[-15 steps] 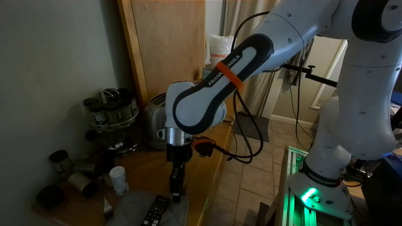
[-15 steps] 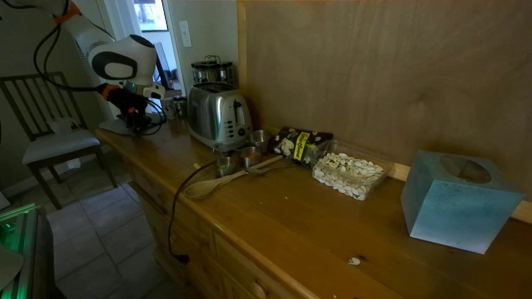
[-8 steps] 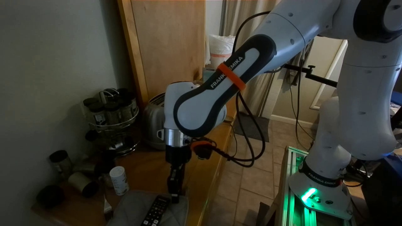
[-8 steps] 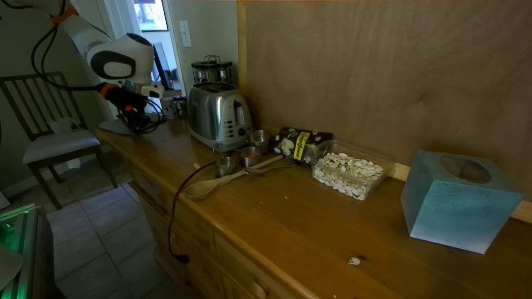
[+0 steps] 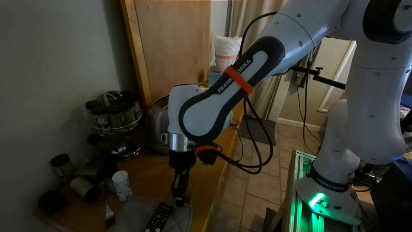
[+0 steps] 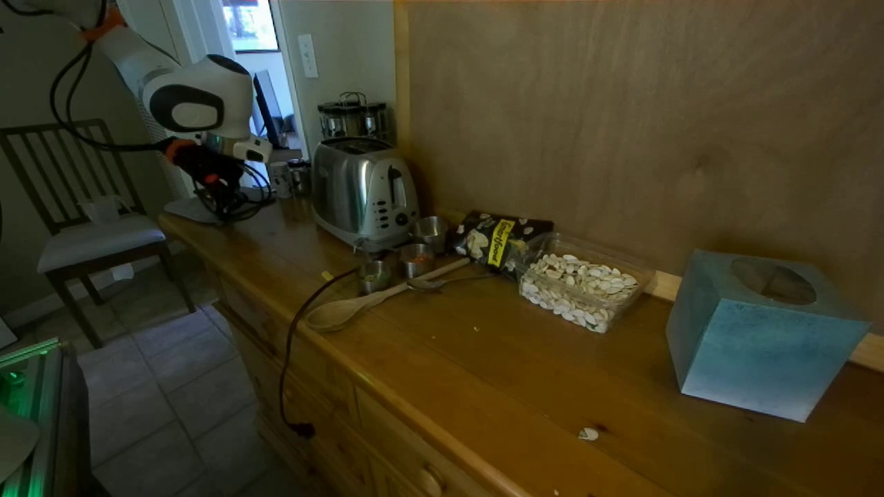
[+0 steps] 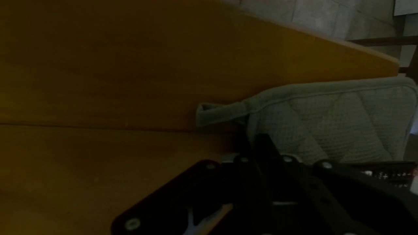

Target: Move the grey oven mitts to the right

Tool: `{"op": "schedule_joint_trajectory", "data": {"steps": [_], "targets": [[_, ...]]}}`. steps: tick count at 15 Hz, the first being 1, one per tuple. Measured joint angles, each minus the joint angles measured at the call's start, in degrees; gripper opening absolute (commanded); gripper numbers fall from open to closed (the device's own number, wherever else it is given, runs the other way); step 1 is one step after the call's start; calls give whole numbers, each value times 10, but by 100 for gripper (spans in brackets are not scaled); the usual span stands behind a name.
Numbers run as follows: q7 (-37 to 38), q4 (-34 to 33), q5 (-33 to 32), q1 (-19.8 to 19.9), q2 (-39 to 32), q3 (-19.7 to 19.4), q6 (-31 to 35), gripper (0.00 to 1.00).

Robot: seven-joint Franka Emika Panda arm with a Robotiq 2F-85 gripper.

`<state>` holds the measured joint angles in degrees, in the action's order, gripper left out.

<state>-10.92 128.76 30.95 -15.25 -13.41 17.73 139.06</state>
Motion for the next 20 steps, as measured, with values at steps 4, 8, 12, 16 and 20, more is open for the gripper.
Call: {"op": "schedule_joint_trajectory", "data": {"steps": [4,8,12,16,20], "targets": [[6,0,-4,0,0,1,2,1],[7,1,-5,1,0,0,4,1],[25,3,-5,3,3,-4,4,1],[34,16,-5,13,14,-8,4,1],[38,32,-4,24,26,-15,4,1]]}}
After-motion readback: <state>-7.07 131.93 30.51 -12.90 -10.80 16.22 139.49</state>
